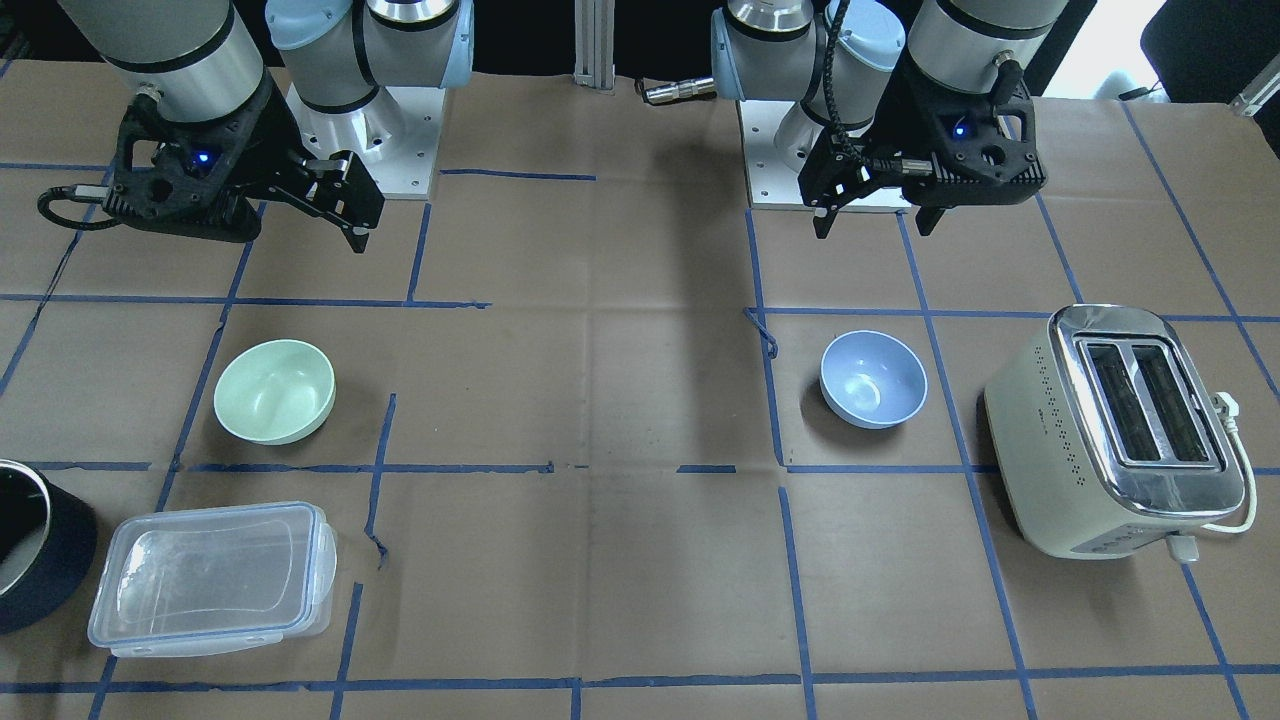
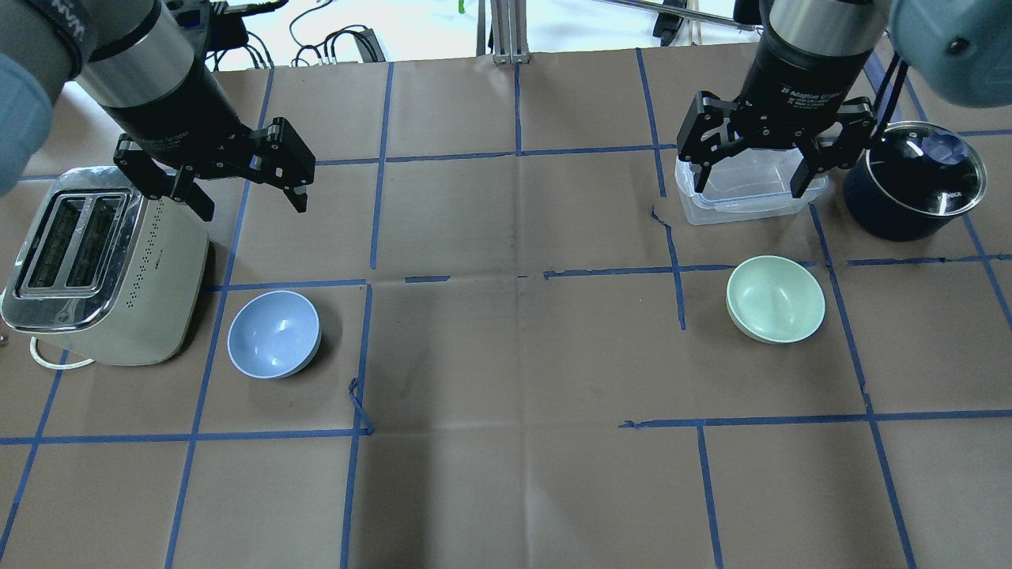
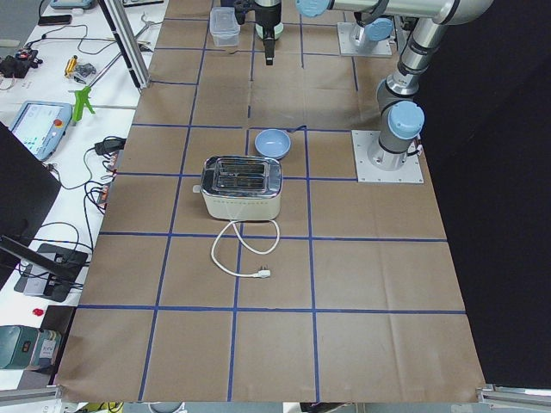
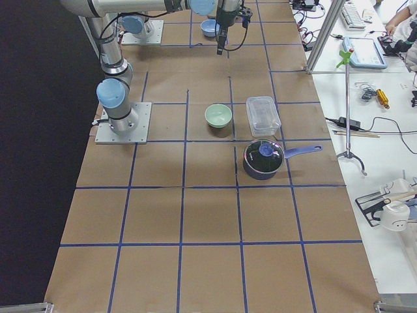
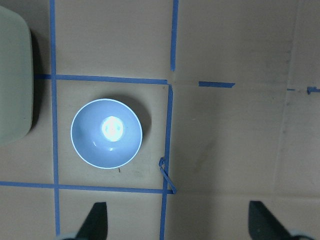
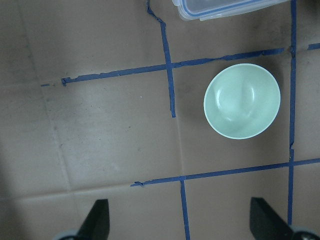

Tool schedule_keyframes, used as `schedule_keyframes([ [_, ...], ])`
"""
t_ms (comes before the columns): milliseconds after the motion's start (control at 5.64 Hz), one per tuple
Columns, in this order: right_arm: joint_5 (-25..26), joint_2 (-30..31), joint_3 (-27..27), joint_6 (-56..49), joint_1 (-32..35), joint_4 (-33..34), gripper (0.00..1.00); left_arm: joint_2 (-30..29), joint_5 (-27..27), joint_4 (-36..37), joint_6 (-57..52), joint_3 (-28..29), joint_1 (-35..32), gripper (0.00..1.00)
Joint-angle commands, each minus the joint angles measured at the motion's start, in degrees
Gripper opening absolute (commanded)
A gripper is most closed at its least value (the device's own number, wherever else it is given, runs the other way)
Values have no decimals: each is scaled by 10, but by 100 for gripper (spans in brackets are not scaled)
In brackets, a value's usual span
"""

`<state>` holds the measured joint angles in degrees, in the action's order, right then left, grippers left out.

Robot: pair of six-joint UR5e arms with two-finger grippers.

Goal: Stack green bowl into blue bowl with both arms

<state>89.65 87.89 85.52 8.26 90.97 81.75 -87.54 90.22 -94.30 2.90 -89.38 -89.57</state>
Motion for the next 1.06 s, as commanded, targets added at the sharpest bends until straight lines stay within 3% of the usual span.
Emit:
schedule_keyframes([
  [0, 0, 0, 0, 0, 0, 0, 100, 0, 1, 0, 0, 0, 0, 98],
  [532, -1, 0, 1, 0, -1, -1, 100, 0, 2, 0, -16, -1, 2, 98],
  [887, -3, 1, 8, 3, -3, -4, 100, -5, 4, 12, -48, -48, 30, 98],
])
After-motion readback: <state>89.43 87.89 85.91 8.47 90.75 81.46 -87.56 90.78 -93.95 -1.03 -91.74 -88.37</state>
